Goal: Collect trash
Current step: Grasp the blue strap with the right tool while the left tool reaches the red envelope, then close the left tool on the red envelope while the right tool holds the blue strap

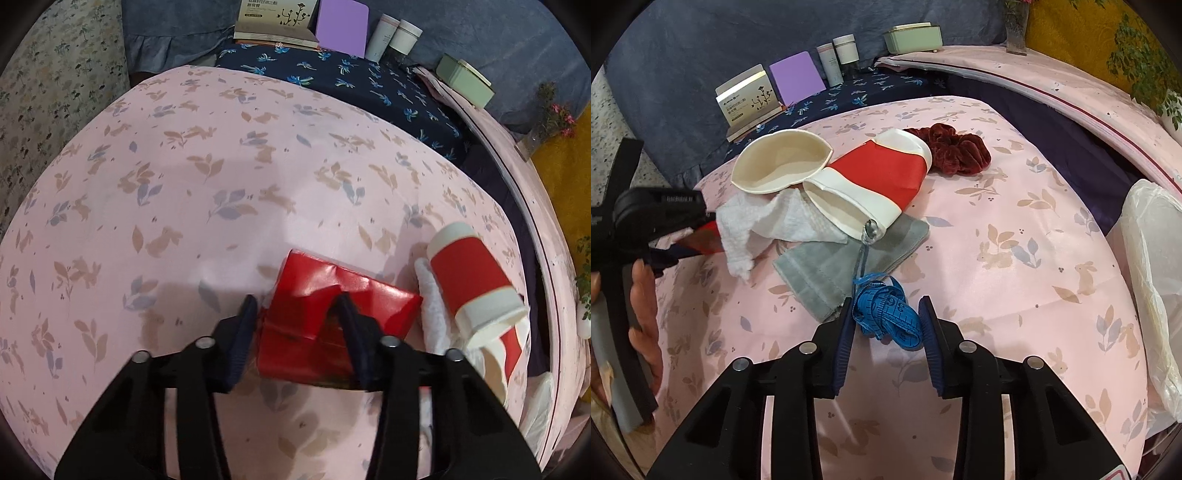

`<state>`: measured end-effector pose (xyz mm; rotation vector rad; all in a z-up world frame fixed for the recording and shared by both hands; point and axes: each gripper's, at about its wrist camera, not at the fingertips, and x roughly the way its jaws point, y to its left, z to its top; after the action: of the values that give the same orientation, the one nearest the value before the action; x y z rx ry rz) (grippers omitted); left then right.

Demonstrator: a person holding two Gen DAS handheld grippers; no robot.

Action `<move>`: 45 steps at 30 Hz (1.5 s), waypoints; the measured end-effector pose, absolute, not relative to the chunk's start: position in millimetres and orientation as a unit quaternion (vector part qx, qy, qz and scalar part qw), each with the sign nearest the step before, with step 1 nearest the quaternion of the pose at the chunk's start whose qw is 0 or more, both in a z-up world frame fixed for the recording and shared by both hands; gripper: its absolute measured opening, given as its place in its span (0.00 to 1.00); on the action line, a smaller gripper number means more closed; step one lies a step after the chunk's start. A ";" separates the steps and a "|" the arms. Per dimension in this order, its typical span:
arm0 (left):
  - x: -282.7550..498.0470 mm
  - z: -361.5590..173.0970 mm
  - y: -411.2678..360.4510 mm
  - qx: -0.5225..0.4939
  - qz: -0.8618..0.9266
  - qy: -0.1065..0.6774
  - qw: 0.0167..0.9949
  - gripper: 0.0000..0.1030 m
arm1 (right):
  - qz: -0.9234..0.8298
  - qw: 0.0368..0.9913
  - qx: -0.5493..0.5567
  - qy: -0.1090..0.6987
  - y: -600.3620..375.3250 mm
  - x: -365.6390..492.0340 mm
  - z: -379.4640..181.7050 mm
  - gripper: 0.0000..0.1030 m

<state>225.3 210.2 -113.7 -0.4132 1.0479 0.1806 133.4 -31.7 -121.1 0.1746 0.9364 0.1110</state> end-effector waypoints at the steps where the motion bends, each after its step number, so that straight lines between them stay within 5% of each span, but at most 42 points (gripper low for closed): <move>1: 222.0 -113.9 210.3 -0.193 0.085 0.496 0.842 0.26 | 0.055 0.887 0.085 0.450 -31.3 132.0 -120.2 0.31; 4: 208.4 -115.0 209.7 -0.189 0.080 0.498 0.842 0.08 | 0.058 0.889 0.086 0.446 -30.0 126.0 -116.1 0.30; 7: 194.1 -114.4 208.1 -0.186 0.077 0.497 0.844 0.01 | 0.061 0.893 0.087 0.438 -29.6 118.4 -108.9 0.30; 22: 129.7 -99.3 193.0 -0.165 0.058 0.486 0.857 0.00 | 0.067 0.906 0.092 0.407 -38.5 81.9 -79.4 0.28; 27: 124.3 -93.9 197.5 -0.180 0.036 0.477 0.859 0.07 | 0.066 0.907 0.096 0.404 -41.4 79.5 -76.2 0.28; 29: 127.6 -94.9 202.6 -0.204 0.030 0.478 0.854 0.33 | 0.066 0.907 0.100 0.405 -42.3 81.5 -77.1 0.28; 32: 133.1 -95.8 208.8 -0.240 0.029 0.472 0.848 0.48 | 0.067 0.906 0.102 0.405 -41.1 84.2 -78.9 0.28; 42: 169.6 -118.6 218.9 -0.363 0.017 0.475 0.802 0.48 | 0.070 0.904 0.096 0.410 -37.4 96.0 -83.4 0.28; 45: 174.0 -116.8 216.9 -0.356 0.025 0.469 0.808 0.31 | 0.070 0.905 0.093 0.410 -37.1 98.8 -83.4 0.28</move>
<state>174.0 216.9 -116.8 -0.7613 1.0039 0.0542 98.8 -37.1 -83.4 0.1918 0.8469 0.1437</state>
